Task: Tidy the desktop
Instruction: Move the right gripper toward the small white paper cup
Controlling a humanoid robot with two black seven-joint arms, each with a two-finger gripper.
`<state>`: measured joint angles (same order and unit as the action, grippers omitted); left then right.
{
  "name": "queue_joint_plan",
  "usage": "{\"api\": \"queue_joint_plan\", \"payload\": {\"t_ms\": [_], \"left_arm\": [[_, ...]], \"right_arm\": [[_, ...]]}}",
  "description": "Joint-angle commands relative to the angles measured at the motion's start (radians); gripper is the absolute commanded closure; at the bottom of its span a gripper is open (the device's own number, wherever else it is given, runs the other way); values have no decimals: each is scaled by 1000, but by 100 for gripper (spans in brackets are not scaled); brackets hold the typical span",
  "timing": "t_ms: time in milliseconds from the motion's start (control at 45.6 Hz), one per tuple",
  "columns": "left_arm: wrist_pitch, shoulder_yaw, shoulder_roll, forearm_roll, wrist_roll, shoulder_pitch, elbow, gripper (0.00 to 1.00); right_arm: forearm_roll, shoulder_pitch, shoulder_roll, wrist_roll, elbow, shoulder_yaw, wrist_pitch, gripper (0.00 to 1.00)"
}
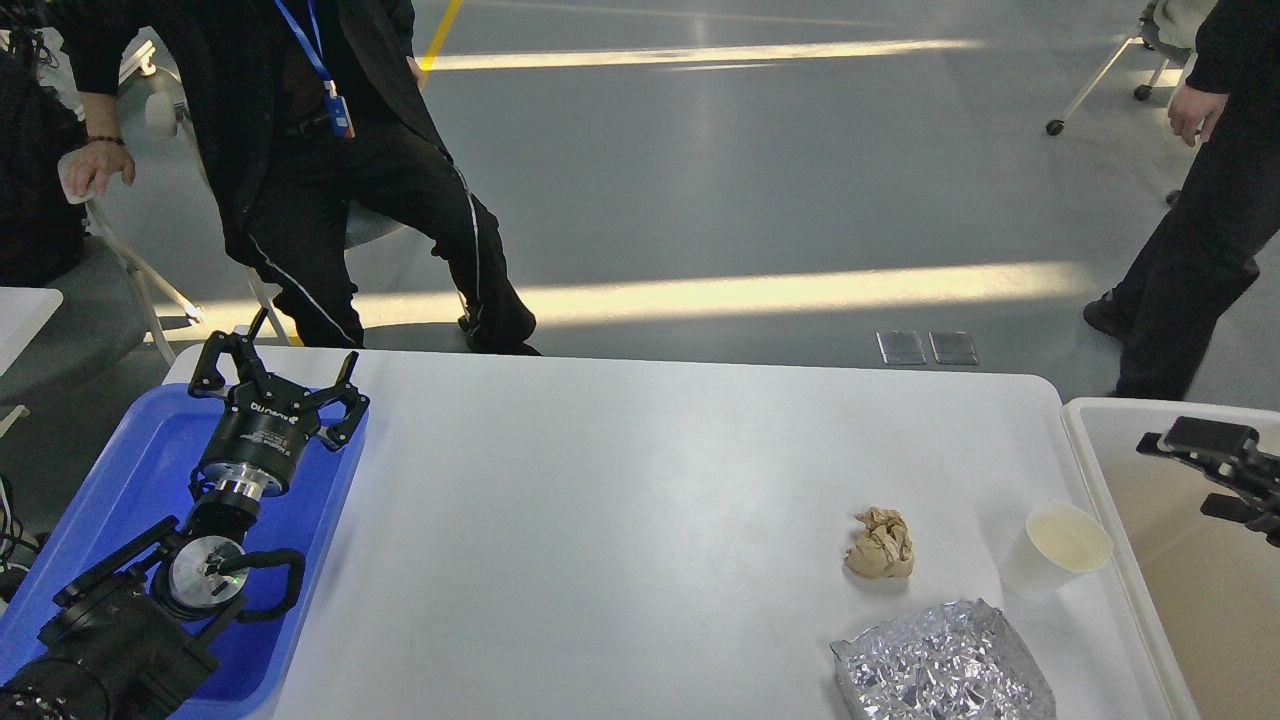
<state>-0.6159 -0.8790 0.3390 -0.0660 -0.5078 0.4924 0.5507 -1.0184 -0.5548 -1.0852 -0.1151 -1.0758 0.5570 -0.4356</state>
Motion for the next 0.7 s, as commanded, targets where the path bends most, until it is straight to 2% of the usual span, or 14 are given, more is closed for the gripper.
{"api": "queue_joint_plan", "payload": {"t_ms": [0,88,263,438,680], "left_arm": [[1,0,0,0,0,0,0,0],[1,0,0,0,0,0,0,0],[1,0,0,0,0,0,0,0],[-1,0,0,2,0,0,0,0],[-1,0,0,2,0,0,0,0]], "right_arm": [[-118,-77,-12,-3,-48,-132,1,0],[-181,-83,2,-1,-56,-163,35,0],[-197,-70,59,-6,-61,-256,210,0],[-230,-63,74,-15,-72,-273,235,0],[-302,-34,114,-52,-65,-299,297,1]]}}
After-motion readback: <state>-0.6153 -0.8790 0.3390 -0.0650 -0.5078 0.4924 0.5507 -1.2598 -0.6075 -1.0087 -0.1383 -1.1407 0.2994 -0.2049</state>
